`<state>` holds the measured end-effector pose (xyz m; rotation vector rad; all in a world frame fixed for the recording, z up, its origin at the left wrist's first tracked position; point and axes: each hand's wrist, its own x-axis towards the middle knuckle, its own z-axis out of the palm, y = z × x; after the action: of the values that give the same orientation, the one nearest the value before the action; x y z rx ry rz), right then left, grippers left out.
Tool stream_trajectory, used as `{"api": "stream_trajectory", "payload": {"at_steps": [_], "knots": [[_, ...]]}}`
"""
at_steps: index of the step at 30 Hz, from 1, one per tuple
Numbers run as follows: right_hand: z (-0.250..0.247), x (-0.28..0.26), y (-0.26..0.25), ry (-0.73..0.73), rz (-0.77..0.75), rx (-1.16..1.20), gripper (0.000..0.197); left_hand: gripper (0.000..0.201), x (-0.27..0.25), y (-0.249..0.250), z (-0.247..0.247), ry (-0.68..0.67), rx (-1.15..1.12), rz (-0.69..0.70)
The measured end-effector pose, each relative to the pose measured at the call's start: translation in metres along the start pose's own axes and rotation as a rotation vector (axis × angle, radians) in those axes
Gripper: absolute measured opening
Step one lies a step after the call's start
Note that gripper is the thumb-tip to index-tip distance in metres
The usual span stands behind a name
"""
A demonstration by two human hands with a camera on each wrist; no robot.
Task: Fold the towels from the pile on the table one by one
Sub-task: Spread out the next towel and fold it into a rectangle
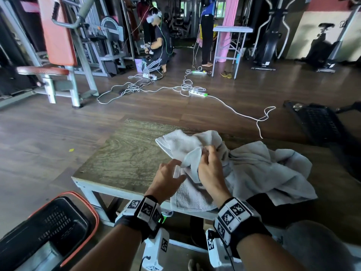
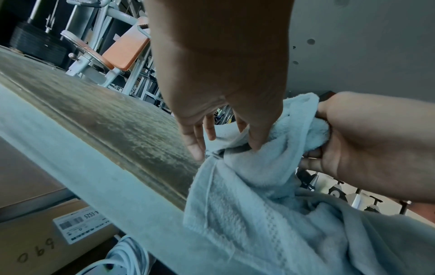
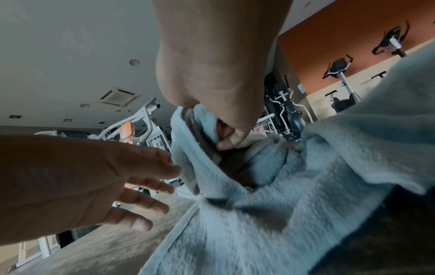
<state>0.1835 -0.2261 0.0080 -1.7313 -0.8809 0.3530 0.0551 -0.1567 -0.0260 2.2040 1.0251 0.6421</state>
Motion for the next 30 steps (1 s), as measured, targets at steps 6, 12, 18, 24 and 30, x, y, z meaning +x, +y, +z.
{"api": "stream_trajectory", "payload": {"at_steps": [6,12,18,24,30], "knots": [[-0.007,0.003,-0.026,-0.123,0.046,0.061,0.037,0.019,0.019,0.003,-0.004,0.036,-0.054,-0.065],[-0.003,0.015,-0.021,-0.098,-0.123,-0.169,0.019,0.021,0.026,0.01,-0.024,0.243,-0.262,0.015],[-0.011,0.038,-0.038,0.0,-0.159,-0.271,0.036,0.014,0.036,0.031,-0.059,0.222,-0.436,0.041],[-0.046,0.069,-0.08,0.227,-0.169,-0.262,0.041,0.01,0.065,0.005,-0.112,0.072,0.133,0.094],[-0.076,0.09,-0.096,0.426,-0.167,-0.325,0.039,0.027,0.097,0.004,-0.164,0.262,0.05,-0.015]]}}
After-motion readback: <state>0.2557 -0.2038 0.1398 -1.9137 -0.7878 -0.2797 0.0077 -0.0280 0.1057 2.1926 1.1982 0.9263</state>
